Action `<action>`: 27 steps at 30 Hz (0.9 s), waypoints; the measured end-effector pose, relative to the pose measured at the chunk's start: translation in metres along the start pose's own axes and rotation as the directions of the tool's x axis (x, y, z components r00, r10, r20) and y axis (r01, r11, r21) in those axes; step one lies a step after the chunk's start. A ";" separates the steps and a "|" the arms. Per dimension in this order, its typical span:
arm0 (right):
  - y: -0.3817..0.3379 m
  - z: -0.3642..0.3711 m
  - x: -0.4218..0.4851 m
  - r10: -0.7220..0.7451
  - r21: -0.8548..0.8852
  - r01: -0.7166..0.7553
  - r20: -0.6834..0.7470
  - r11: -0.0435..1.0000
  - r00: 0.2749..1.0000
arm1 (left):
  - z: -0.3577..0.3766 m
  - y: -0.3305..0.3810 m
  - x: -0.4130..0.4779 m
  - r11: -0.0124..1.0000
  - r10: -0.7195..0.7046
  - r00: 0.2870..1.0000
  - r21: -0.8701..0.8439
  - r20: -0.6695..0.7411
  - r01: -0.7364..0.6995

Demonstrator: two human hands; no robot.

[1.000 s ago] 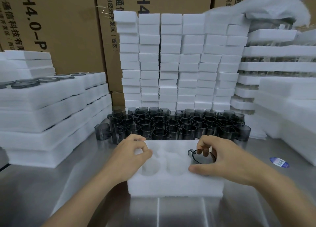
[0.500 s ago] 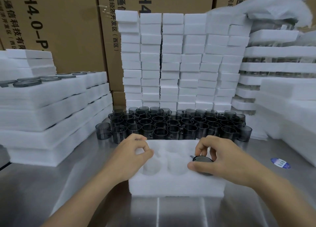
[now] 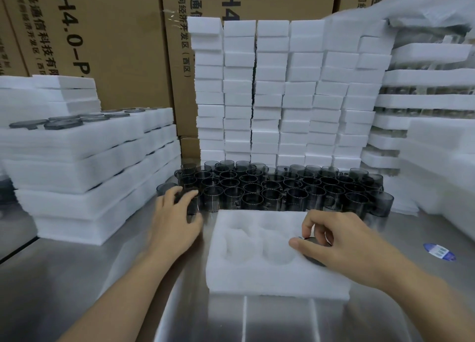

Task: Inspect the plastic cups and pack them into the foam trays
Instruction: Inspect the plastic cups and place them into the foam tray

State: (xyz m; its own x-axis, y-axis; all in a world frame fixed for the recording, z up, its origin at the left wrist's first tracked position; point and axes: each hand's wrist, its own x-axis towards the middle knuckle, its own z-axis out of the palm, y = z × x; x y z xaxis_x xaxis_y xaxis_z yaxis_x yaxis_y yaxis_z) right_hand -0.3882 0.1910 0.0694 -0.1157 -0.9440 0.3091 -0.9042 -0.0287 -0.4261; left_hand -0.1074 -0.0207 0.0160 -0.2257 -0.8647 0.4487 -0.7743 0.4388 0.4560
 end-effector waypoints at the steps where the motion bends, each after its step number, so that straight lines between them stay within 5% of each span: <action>1: 0.000 0.000 0.000 0.000 -0.013 0.000 -0.001 1.000 1.000 | 0.001 -0.002 0.000 0.999 -0.018 1.000 0.047 0.016 0.018; 12: -0.007 0.000 -0.001 0.012 -0.051 -0.013 -0.018 0.999 1.000 | 0.007 0.000 0.003 0.978 -0.147 0.988 -0.155 -0.053 0.137; 18: -0.019 0.004 -0.001 -0.082 -0.121 0.062 -0.165 0.991 0.983 | -0.015 0.037 -0.007 0.943 -0.034 0.972 -0.330 -0.234 -0.046; 22: -0.024 0.009 -0.004 -0.192 -0.078 0.179 -0.225 0.981 0.955 | -0.032 0.073 -0.029 0.803 0.244 0.918 -0.466 -0.312 -0.372; 25: -0.026 0.013 -0.005 -0.256 -0.032 0.255 -0.189 0.966 0.948 | -0.034 0.091 -0.046 0.698 0.580 0.753 -0.285 -0.313 -0.656; 27: -0.026 0.014 -0.005 -0.281 -0.026 0.281 -0.184 0.959 0.942 | -0.030 0.095 -0.051 0.648 0.669 0.687 -0.229 -0.284 -0.726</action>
State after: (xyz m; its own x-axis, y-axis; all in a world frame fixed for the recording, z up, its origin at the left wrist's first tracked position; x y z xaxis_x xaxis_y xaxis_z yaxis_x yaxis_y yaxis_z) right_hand -0.3584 0.1922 0.0675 0.0696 -0.8203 0.5677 -0.9108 -0.2843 -0.2992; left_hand -0.1513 0.0726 0.0598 -0.5050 -0.2308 0.8317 -0.2027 0.9683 0.1457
